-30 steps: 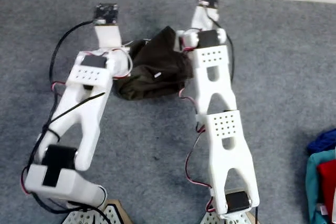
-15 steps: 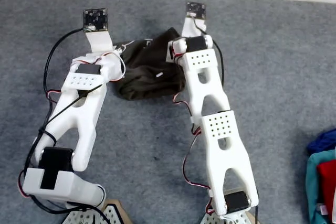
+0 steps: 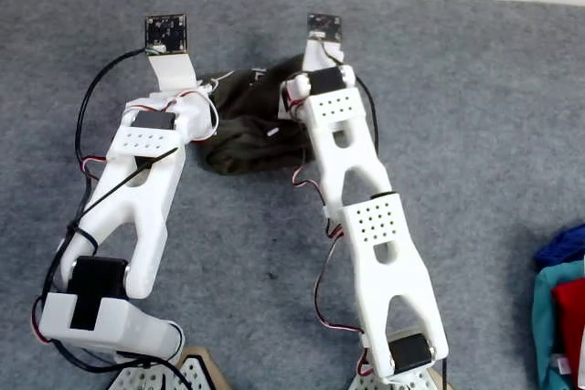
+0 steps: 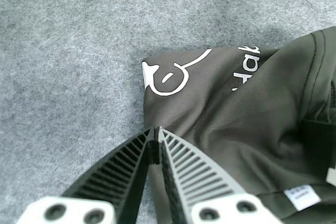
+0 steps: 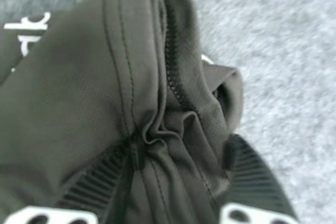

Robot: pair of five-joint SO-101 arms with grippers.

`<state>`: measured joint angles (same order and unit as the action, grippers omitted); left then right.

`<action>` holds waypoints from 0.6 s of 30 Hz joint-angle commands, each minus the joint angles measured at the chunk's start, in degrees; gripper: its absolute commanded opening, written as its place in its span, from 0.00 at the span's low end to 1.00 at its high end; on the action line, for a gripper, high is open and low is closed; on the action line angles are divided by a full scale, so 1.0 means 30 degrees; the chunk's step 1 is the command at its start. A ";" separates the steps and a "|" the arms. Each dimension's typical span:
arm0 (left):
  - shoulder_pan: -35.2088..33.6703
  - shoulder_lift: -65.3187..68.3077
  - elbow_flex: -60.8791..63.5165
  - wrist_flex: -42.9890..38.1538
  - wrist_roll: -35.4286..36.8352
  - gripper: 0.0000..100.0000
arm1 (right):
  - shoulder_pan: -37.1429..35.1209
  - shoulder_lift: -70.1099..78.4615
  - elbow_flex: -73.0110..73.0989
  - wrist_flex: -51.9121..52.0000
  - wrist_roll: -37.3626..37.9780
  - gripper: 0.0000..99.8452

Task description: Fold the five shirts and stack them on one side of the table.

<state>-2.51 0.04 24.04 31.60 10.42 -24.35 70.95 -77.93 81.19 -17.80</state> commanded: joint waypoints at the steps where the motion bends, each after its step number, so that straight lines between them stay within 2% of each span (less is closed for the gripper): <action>1: -0.0220 -0.0894 -0.0073 -0.0381 0.0088 0.01 | -0.0777 -0.0308 0.0220 0.0484 -0.0059 0.13; 3: -0.0220 -0.0894 -0.0044 -0.0381 0.0088 0.01 | -0.0777 -0.0308 0.0220 0.0718 0.0147 0.05; 5: -0.0220 -0.0894 -0.0044 -0.0381 0.0059 0.01 | -0.0894 -0.0308 0.0220 0.0952 0.1524 0.00; 7: -0.0220 -0.0864 -0.0044 -0.0440 0.0059 0.01 | -0.1128 -0.0308 0.0073 0.1451 0.2256 0.01; 12: -0.0190 -0.0835 -0.0044 -0.0469 0.0059 0.01 | -0.1040 -0.0601 -0.0425 0.2974 0.2315 0.01; 18: -0.0249 0.0864 -0.0161 -0.2784 0.0029 0.01 | 0.0835 -0.1128 -0.5758 0.5875 0.2198 0.01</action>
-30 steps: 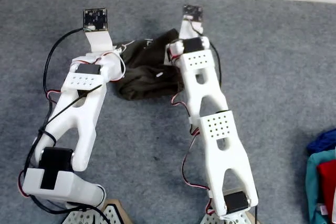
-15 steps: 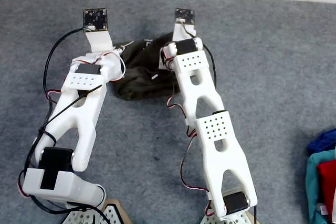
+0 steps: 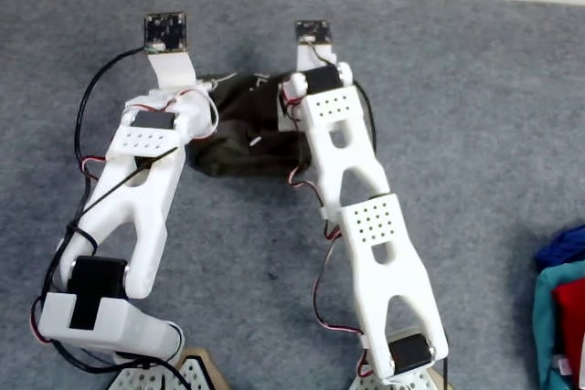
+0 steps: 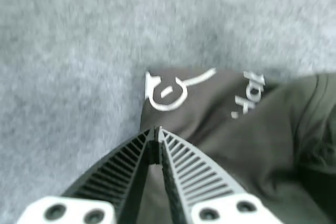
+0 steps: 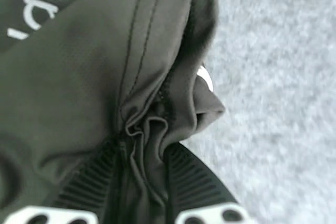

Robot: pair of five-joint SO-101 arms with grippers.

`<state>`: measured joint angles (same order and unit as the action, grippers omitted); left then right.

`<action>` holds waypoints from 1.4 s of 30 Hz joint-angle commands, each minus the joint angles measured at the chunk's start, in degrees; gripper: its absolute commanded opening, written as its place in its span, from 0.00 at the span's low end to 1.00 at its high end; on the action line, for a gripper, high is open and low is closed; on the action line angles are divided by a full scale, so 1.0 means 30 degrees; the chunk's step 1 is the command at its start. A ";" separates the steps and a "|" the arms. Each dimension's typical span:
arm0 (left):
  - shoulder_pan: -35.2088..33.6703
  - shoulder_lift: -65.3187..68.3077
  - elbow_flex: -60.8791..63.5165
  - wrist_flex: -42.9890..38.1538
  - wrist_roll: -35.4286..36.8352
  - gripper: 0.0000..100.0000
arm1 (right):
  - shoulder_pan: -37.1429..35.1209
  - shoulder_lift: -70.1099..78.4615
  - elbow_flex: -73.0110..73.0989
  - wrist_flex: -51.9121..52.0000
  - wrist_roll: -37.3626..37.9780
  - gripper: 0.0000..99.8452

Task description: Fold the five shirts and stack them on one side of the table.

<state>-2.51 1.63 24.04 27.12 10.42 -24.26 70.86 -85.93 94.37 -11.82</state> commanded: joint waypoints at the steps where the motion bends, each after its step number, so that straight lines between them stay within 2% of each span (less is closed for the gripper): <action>1: -0.0249 0.0630 -0.0220 -0.1612 0.0029 0.01 | 0.1099 -0.1070 -0.4264 0.1978 0.0205 0.01; 3: -0.0249 0.1011 -0.0249 -0.1993 0.0029 0.01 | 0.1714 -0.1392 -0.5582 0.2212 0.0205 0.01; 14: -0.0249 0.1304 -0.0249 -0.2667 0.0000 0.01 | 0.6198 -0.5084 -0.4938 0.2183 0.0322 0.01; 19: -0.0220 0.1304 -0.0249 -0.2667 -0.1641 0.01 | 0.8835 -0.6842 -0.4938 0.2183 0.0381 0.01; 24: -0.0220 0.1333 -0.0249 -0.2667 -0.1612 0.01 | 1.1502 -0.8220 -0.4938 0.2212 0.1670 0.01; 30: -0.0161 0.1333 -0.0249 -0.2696 -0.1670 0.01 | 1.5546 -0.9538 -0.4791 0.2242 0.1670 0.01; 37: -0.0103 0.1333 -0.0220 -0.2696 -0.1670 0.01 | 1.8593 -1.0916 -0.4703 0.2300 0.2872 0.01; 42: -0.0103 0.1333 -0.0190 -0.2696 -0.1700 0.01 | 2.0029 -1.3231 -0.0864 0.2300 0.3780 0.01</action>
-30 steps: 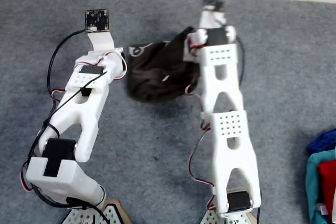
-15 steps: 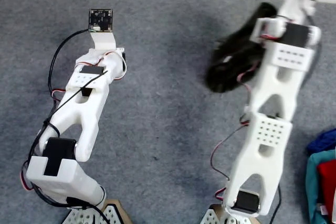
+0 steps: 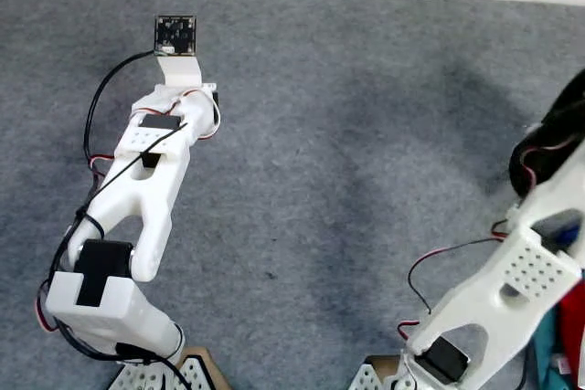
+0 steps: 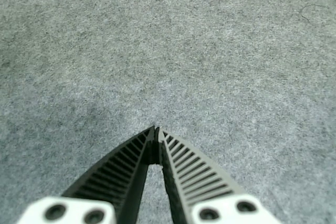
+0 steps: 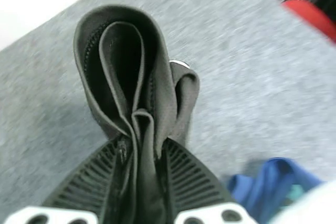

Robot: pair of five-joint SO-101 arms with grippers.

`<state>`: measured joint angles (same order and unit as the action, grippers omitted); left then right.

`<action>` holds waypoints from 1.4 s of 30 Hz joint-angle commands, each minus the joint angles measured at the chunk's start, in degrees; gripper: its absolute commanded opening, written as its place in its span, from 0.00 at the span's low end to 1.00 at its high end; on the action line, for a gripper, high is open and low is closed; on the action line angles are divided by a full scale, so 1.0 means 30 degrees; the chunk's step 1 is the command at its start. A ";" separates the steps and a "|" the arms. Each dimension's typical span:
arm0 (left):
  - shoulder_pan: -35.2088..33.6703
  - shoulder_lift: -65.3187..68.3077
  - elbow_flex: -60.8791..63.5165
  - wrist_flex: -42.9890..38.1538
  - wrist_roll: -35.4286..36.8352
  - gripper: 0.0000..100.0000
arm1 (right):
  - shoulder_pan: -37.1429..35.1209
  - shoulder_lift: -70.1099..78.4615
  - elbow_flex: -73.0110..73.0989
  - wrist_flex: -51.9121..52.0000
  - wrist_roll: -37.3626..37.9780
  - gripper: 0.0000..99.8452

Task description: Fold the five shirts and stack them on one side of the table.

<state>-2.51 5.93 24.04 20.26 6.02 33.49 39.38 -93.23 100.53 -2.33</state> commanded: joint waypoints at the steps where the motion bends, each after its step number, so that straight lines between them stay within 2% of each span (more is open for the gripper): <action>1: -0.0103 -0.0103 -0.0190 -0.0410 -0.0234 0.01 | 0.1011 -0.3648 0.3150 0.0249 0.0821 0.01; 7: -0.0103 -0.0103 -0.0132 -0.0410 -0.0234 0.01 | 0.2183 -0.9949 1.1795 0.0132 0.1201 0.01; 13: -0.0103 -0.0103 -0.0103 -0.0410 -0.0234 0.01 | 0.4703 -1.3260 1.5253 -0.0366 0.2462 0.01; 22: 0.0103 -0.0103 -0.0073 -0.0410 -0.0234 0.01 | 0.6813 -1.3582 1.5429 -0.2037 0.3077 0.01; 25: 0.0103 -0.0073 -0.0044 -0.0410 -0.0234 0.01 | 0.6930 -1.3465 1.4608 -0.2359 0.3223 0.01; 33: 0.0103 -0.0073 -0.0044 -0.0410 -0.0234 0.01 | 0.9304 -1.3465 1.2117 -0.2447 0.3282 0.01; 38: 0.0103 -0.0073 -0.0044 -0.0410 -0.0234 0.01 | 1.0740 -1.3495 1.2088 -0.2037 0.4777 0.01; 42: 0.0103 -0.0073 -0.0044 -0.0410 -0.0234 0.01 | 1.1941 -1.3348 1.2176 -0.0718 0.7062 0.01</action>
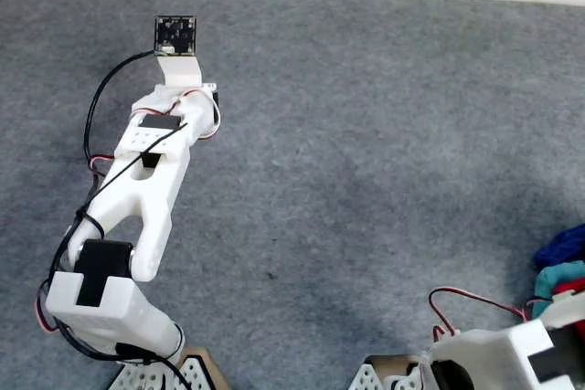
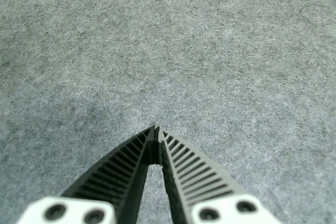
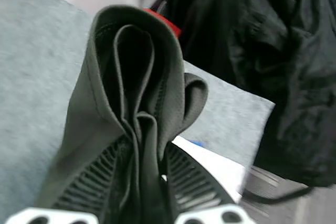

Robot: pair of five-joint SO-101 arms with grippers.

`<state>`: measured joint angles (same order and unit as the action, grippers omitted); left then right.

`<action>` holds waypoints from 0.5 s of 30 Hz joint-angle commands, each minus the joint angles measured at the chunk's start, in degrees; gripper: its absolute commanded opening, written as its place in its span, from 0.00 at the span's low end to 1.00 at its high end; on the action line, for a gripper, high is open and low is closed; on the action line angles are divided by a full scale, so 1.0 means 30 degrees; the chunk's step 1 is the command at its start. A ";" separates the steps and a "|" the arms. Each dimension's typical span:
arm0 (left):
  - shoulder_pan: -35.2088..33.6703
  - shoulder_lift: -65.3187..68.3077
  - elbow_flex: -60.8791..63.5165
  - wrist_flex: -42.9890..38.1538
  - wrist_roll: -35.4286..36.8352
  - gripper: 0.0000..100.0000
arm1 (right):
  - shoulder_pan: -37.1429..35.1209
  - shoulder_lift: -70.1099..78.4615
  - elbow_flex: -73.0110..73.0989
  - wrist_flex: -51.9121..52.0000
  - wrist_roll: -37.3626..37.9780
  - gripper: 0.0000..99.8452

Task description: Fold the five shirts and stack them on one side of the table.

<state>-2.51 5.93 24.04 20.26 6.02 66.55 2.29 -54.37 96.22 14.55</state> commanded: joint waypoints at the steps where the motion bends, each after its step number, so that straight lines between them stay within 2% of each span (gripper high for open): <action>1: 0.0103 -0.0073 -0.0044 -0.0410 -0.0234 0.01 | 0.1451 -0.0982 -0.0747 0.0982 0.1875 0.01; 6: 0.0103 -0.0073 -0.0044 -0.0410 -0.0234 0.01 | 0.3912 -0.1128 0.0366 0.1158 0.4747 0.01; 15: 0.0103 -0.0073 -0.0044 -0.0352 -0.0234 0.01 | 0.4762 -0.1011 0.4908 -0.0132 0.7971 0.01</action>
<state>-2.51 5.93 24.04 20.26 6.02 80.35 2.20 -43.03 98.51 36.26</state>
